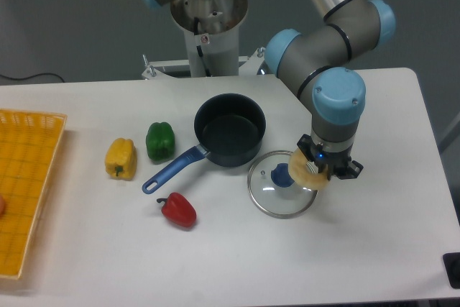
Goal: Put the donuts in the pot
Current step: 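Lift the held tan donut up from above the glass lid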
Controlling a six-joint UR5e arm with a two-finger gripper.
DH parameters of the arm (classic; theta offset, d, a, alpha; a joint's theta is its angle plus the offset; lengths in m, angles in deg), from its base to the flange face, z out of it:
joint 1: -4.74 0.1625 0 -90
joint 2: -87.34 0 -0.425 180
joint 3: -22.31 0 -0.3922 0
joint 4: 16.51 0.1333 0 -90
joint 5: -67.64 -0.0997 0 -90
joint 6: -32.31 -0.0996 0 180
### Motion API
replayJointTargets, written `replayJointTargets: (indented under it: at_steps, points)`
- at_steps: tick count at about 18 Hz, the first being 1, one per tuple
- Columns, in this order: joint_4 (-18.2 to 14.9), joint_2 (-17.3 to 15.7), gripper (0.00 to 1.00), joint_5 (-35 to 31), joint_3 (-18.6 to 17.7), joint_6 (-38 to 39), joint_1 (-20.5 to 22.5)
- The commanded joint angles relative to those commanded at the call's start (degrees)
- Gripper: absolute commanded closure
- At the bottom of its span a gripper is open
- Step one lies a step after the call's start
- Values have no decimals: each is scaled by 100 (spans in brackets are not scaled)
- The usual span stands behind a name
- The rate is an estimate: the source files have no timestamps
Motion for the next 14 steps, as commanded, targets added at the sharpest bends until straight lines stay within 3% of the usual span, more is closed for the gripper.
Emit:
replayJointTargets:
  at_steps: [14]
  points:
    - [-70,-422,72,255,-395,79,-53]
